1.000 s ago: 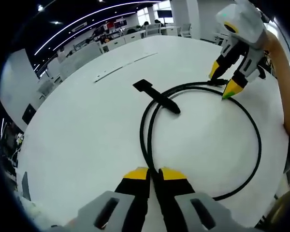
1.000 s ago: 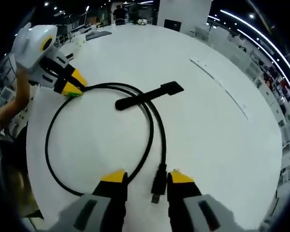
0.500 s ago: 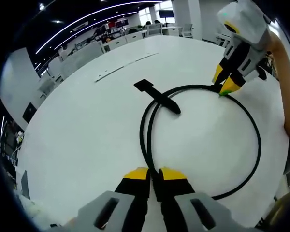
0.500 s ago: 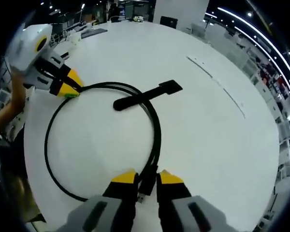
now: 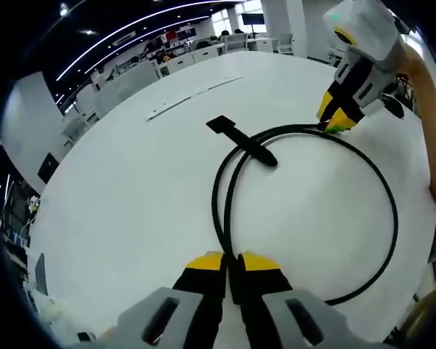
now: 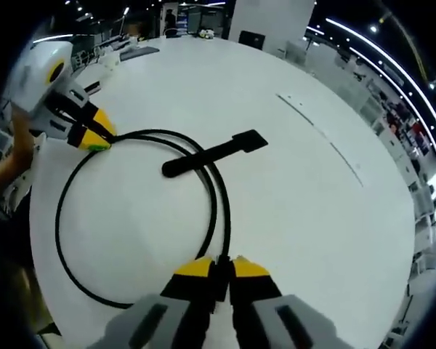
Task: Find the charging cable on the desk, coil it up and secure with Velcro.
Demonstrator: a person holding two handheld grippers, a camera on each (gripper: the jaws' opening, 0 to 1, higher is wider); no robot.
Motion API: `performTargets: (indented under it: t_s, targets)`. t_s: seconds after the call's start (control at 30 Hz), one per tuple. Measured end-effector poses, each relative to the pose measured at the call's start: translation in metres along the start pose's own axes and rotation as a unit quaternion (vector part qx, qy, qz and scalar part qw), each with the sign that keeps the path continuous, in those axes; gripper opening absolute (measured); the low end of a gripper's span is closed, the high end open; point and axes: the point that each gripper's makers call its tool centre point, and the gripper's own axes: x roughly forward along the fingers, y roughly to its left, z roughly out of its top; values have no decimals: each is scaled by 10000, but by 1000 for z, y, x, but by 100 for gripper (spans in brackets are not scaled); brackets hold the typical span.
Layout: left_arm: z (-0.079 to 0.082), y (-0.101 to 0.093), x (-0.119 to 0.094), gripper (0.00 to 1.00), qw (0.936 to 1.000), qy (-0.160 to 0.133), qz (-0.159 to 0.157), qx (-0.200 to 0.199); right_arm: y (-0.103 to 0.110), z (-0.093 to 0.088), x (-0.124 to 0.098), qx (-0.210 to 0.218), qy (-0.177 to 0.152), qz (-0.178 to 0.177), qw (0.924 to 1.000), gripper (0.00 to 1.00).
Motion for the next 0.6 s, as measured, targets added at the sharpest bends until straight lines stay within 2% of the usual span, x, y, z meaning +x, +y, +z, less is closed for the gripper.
performTargets:
  t_s: [0.1,0.2,0.27,0.33,0.37,0.4,0.43,0.47,0.5,0.53,0.57,0.6]
  targets:
    - [1,1,0,8,10000,-19,4,8,0,0,-3,124,-36,15,9999,23]
    - [1,2,0,8,10000,-34,1,-3,-7,6,-6,309,-253,-91,9992,24]
    - [1,2,0,8,10000,-40,0,-2,-10,19,-11,453,-618,-68,9970,24]
    - [2,2,0,8,10000,-42,-1,7,6,24,-12,357,-785,366,9956,43]
    - [2,2,0,8,10000,-44,0,15,22,24,-11,180,-844,760,9934,56]
    - [3,3,1,8,10000,-46,2,20,30,20,-9,155,-696,904,9934,68]
    - [4,3,1,8,10000,-50,6,24,29,16,-7,132,-579,854,9946,66]
    - [4,4,1,8,10000,-55,10,26,19,15,-4,103,-472,544,9974,54]
    - [5,4,1,8,10000,-58,14,23,7,15,-3,83,-415,188,9989,33]
    - [5,4,1,8,10000,-61,16,20,1,16,-2,125,-395,30,9991,25]
    - [5,4,1,8,10000,-68,23,18,2,16,0,435,-399,109,9982,28]
    - [6,5,2,8,10000,-76,25,19,6,13,2,484,-343,260,9979,35]
